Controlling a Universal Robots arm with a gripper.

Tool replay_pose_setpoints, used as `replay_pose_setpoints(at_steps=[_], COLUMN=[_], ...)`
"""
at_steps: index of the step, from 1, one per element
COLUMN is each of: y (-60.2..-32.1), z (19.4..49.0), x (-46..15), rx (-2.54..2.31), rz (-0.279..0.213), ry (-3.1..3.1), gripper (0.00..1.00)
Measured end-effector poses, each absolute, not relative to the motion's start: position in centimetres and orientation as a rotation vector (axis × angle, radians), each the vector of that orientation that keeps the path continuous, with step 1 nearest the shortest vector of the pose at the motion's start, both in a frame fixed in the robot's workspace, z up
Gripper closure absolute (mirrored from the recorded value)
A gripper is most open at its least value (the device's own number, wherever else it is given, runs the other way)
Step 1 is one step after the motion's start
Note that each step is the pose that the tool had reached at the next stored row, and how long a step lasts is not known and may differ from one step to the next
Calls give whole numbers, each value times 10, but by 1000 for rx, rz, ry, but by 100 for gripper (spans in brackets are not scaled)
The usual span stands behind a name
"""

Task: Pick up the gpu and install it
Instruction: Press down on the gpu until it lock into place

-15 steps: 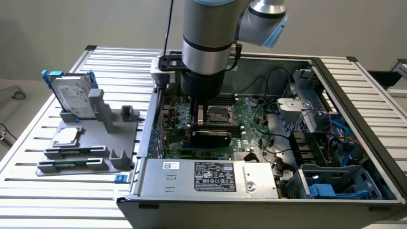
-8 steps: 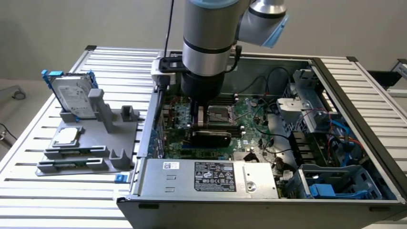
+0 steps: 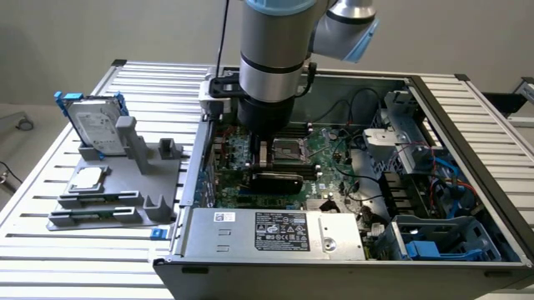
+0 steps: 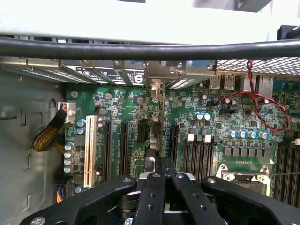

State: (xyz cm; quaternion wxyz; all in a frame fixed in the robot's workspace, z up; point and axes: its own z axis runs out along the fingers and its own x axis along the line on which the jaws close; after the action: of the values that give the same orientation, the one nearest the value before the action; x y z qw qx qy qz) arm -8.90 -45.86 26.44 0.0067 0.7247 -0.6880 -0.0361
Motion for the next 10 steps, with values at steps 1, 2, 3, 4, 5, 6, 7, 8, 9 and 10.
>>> replay_pose_setpoints(at_steps=[1,2,3,4,5,6,7,8,9,10], y=[-459,-459,-459,-458,-458,-458,-458,-458,-458,-458], z=[264,264,264,265,267,271,276,279,282,283], x=[-89,-89,-89,-89,-89,-89,-89,-89,-89,-89], rx=[2267,2268,2268,2268,2269,2267,2266,2265,2265,2264], rz=[-113,-113,-113,-115,-117,-118,-118,-119,-120,-120], ry=[-2152,-2153,-2153,-2153,-2154,-2153,-2151,-2151,-2150,-2150], gripper=[89,89,89,89,89,89,89,89,89,89])
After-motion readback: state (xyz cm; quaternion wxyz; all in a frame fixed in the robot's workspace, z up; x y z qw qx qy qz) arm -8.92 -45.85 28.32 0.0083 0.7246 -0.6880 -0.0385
